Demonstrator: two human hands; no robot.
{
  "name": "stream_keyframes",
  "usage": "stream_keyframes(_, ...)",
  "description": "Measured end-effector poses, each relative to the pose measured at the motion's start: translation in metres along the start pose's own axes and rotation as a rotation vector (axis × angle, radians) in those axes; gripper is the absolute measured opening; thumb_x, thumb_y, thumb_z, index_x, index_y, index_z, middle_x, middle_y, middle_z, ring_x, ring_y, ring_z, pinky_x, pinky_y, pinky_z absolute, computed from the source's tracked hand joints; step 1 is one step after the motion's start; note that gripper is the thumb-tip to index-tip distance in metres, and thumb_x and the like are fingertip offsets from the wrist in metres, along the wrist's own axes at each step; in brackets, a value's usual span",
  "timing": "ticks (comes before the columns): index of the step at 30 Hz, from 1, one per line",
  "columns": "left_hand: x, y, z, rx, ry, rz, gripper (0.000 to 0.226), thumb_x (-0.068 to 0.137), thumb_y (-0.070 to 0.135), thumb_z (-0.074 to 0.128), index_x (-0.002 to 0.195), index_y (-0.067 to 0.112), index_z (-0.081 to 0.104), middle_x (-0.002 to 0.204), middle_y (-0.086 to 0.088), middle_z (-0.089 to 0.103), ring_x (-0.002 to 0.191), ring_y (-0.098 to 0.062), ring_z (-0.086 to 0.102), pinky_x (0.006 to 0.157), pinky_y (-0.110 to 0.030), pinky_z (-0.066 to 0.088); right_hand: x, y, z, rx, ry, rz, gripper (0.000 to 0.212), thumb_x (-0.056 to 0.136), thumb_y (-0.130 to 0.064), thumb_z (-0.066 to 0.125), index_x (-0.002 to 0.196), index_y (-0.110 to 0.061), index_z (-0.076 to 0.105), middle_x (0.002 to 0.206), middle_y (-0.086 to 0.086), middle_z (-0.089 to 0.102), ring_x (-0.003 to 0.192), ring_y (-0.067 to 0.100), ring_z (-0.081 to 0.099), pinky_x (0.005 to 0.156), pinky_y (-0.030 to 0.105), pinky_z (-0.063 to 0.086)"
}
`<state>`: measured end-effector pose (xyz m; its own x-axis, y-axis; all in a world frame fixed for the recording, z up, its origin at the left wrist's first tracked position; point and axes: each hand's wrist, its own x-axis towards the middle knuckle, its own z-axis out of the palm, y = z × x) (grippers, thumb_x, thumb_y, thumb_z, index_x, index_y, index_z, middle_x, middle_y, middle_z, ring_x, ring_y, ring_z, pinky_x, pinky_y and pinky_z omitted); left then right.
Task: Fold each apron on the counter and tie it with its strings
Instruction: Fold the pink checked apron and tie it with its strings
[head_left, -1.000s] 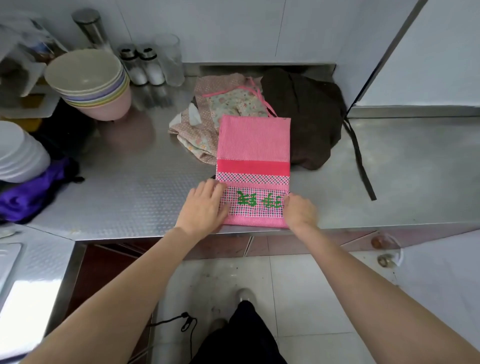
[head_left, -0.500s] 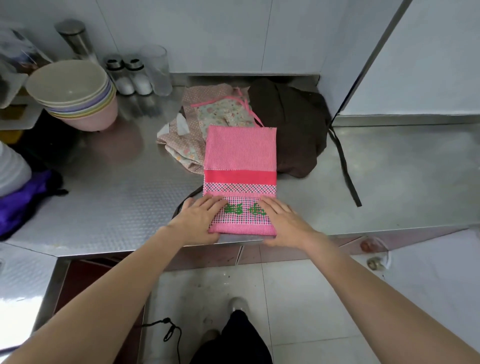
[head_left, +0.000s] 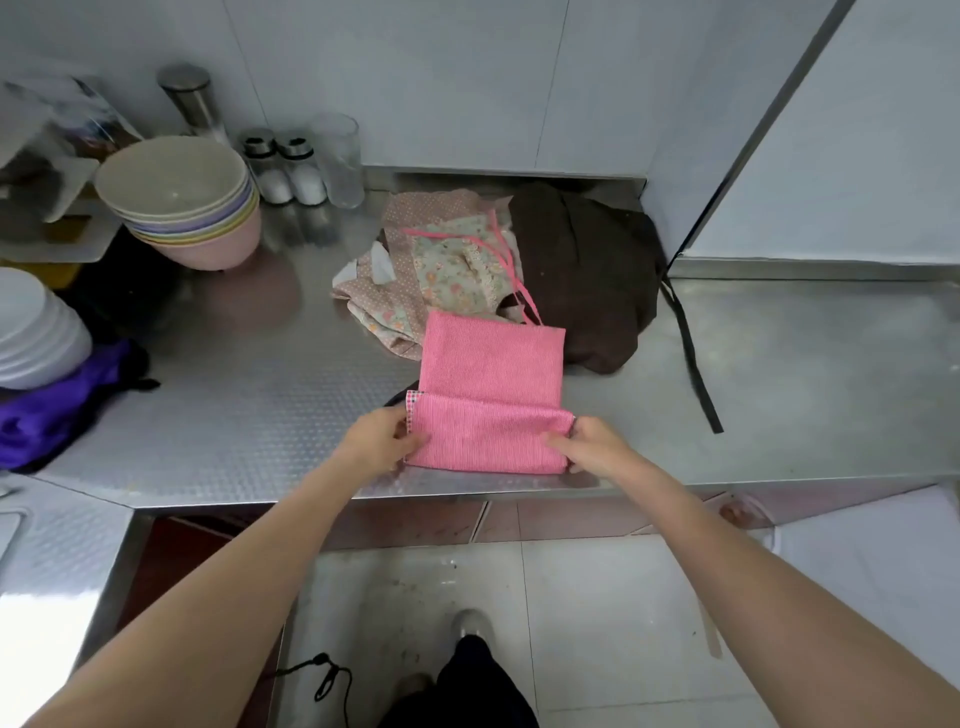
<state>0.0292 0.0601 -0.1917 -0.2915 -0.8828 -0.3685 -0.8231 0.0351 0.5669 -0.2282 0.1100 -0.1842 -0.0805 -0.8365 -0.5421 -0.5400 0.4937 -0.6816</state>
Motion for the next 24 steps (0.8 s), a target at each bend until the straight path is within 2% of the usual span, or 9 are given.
stream_keyframes(3,-0.004,-0.005,0.016,0.023,0.065,0.009,0.021,0.092,0.026,0.055,0.090,0.005,0.055,0.083,-0.013,0.060,0.081,-0.030,0.058,0.064,-0.028,0.032,0.002,0.003,0.011,-0.064,0.080,0.044,0.031,0.096,-0.039,0.047,0.111,-0.013,0.055,0.100,0.001,0.057,0.092,0.028,0.065,0.062,0.028,0.054)
stream_keyframes(4,-0.005,-0.006,0.018,0.028,0.067,0.003,0.023,0.092,0.027,0.056,0.090,0.004,0.056,0.085,-0.014,0.061,0.085,-0.031,0.060,0.064,-0.028,0.033,0.004,0.006,0.014,-0.156,0.130,0.059,0.031,0.097,-0.039,0.044,0.105,-0.012,0.056,0.097,0.004,0.058,0.092,0.032,0.065,0.063,0.033,0.052)
stream_keyframes(6,-0.006,-0.006,0.022,0.044,0.068,-0.006,0.026,0.091,0.028,0.057,0.099,0.003,0.057,0.091,-0.014,0.064,0.093,-0.032,0.061,0.069,-0.031,0.038,0.006,0.007,0.021,-0.366,0.246,0.092,0.034,0.099,-0.037,0.040,0.095,-0.009,0.058,0.091,0.013,0.060,0.096,0.035,0.063,0.066,0.031,0.041)
stream_keyframes(9,-0.010,0.003,0.019,0.190,0.151,-0.039,0.039,0.091,0.034,0.054,0.119,0.007,0.047,0.104,-0.011,0.064,0.094,-0.032,0.062,0.072,-0.037,0.046,0.005,0.004,0.028,-0.447,0.337,0.136,0.041,0.100,-0.035,0.037,0.103,-0.003,0.062,0.104,0.017,0.065,0.100,0.034,0.060,0.069,0.029,0.036)
stream_keyframes(12,-0.018,0.008,0.017,0.526,0.402,0.306,0.050,0.084,0.043,0.045,0.114,0.003,0.051,0.103,-0.009,0.061,0.085,-0.030,0.065,0.059,-0.033,0.049,0.004,0.002,0.025,-0.438,0.338,0.166,0.043,0.102,-0.032,0.033,0.110,-0.002,0.062,0.113,0.018,0.063,0.106,0.034,0.058,0.078,0.032,0.042)
stream_keyframes(14,-0.017,0.008,0.018,0.651,0.509,0.442,0.059,0.075,0.049,0.052,0.112,0.003,0.052,0.111,-0.011,0.061,0.095,-0.026,0.061,0.073,-0.033,0.051,0.005,0.002,0.022,-0.408,0.333,0.196,0.043,0.102,-0.032,0.032,0.113,-0.002,0.062,0.117,0.018,0.062,0.109,0.034,0.057,0.083,0.033,0.043)
stream_keyframes(17,-0.015,0.018,0.018,0.617,0.597,0.475,0.066,0.065,0.044,0.071,0.111,0.003,0.048,0.119,-0.015,0.058,0.107,-0.025,0.045,0.089,-0.041,0.041,0.005,0.000,0.021,-0.384,0.326,0.237,0.043,0.101,-0.032,0.032,0.116,-0.005,0.061,0.121,0.017,0.061,0.112,0.034,0.055,0.088,0.034,0.044)
stream_keyframes(19,-0.014,0.024,0.018,0.611,0.626,0.500,0.066,0.063,0.040,0.074,0.110,0.004,0.044,0.121,-0.017,0.058,0.109,-0.025,0.041,0.091,-0.040,0.033,0.003,-0.003,0.021,-0.383,0.325,0.255,0.043,0.102,-0.032,0.031,0.119,-0.006,0.060,0.123,0.017,0.060,0.114,0.034,0.055,0.089,0.034,0.043)
stream_keyframes(24,-0.013,0.029,0.017,0.577,0.692,0.534,0.065,0.059,0.028,0.079,0.110,0.005,0.045,0.123,-0.018,0.055,0.110,-0.025,0.040,0.094,-0.041,0.029,0.001,-0.005,0.023,-0.392,0.344,0.258,0.042,0.102,-0.032,0.031,0.120,-0.007,0.060,0.123,0.016,0.060,0.113,0.033,0.055,0.087,0.033,0.044)
